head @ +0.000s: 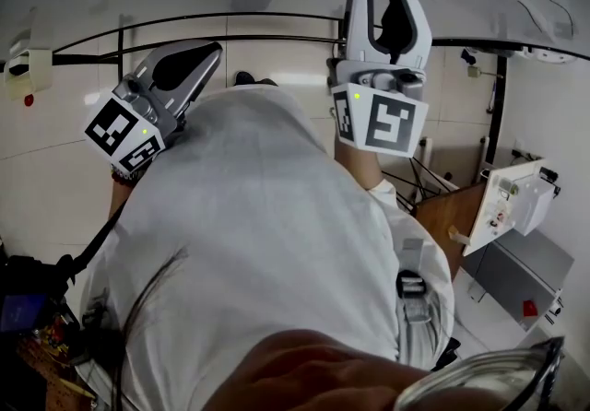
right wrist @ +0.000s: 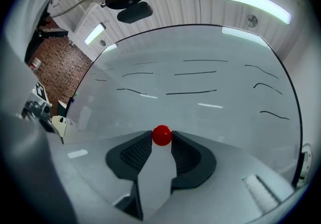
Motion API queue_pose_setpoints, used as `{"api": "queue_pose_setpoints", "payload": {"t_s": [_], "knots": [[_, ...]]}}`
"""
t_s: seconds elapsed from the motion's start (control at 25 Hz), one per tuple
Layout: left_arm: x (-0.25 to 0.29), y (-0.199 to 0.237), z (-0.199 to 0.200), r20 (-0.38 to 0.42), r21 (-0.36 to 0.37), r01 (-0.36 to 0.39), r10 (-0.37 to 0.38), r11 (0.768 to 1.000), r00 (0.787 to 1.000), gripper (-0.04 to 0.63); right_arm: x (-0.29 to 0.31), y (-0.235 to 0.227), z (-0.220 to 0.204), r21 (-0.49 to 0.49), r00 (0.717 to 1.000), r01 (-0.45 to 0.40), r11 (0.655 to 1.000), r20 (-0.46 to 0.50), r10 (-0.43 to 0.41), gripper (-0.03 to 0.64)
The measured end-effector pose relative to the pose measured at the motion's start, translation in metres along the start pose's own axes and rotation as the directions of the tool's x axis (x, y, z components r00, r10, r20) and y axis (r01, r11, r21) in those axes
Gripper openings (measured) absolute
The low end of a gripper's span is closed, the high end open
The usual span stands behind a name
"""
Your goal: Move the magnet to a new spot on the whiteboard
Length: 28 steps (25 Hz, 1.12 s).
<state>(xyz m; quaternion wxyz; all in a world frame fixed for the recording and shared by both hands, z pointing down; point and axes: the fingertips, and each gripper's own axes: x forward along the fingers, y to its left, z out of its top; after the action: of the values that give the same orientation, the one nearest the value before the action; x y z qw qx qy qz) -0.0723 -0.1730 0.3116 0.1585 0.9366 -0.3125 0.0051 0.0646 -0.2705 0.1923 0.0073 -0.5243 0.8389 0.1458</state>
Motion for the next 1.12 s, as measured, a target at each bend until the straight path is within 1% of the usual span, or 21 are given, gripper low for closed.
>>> {"api": "queue_pose_setpoints", "payload": {"t_s": [0.24, 0.36, 0.56, 0.76, 0.84, 0.92, 1.0, 1.12], "knots": [[-0.050, -0.026, -0.020, -0.002, -0.022, 0.038, -0.038, 0.999, 0.999, -0.003, -0.041, 0.049, 0.017, -0.016, 1.000, 0.014, 1.000, -0.016, -0.014, 0.120], [-0.059, -0.035, -0.031, -0.013, -0.050, 0.079, -0.079, 0.996, 0.997, -0.003, -0.059, 0.061, 0.022, -0.019, 0.999, 0.032, 0.999, -0.037, -0.033, 0.120], [-0.073, -0.064, -0.054, -0.026, -0.088, 0.152, -0.155, 0.984, 0.988, -0.003, -0.103, 0.082, 0.028, -0.038, 0.996, 0.055, 0.998, -0.072, -0.058, 0.120], [-0.077, -0.088, -0.066, -0.050, -0.118, 0.226, -0.233, 0.967, 0.971, -0.003, -0.135, 0.095, 0.033, 0.038, 0.995, 0.062, 0.997, -0.081, -0.059, 0.120], [-0.078, -0.089, -0.077, -0.086, -0.121, 0.222, -0.233, 0.967, 0.969, -0.002, -0.145, 0.100, 0.028, 0.078, 0.995, 0.068, 0.995, -0.083, -0.062, 0.120], [-0.078, -0.088, -0.081, -0.106, -0.112, 0.201, -0.213, 0.973, 0.971, -0.003, -0.149, 0.099, 0.022, 0.115, 0.994, 0.067, 0.991, -0.088, -0.057, 0.120], [-0.077, -0.084, -0.075, -0.093, -0.108, 0.188, -0.198, 0.976, 0.976, -0.003, -0.144, 0.095, 0.023, 0.148, 0.996, 0.049, 0.988, -0.085, -0.036, 0.120], [-0.076, -0.069, -0.068, -0.086, -0.104, 0.157, -0.166, 0.982, 0.982, -0.003, -0.135, 0.083, 0.025, 0.218, 0.997, 0.057, 0.974, -0.066, -0.044, 0.120]]}}
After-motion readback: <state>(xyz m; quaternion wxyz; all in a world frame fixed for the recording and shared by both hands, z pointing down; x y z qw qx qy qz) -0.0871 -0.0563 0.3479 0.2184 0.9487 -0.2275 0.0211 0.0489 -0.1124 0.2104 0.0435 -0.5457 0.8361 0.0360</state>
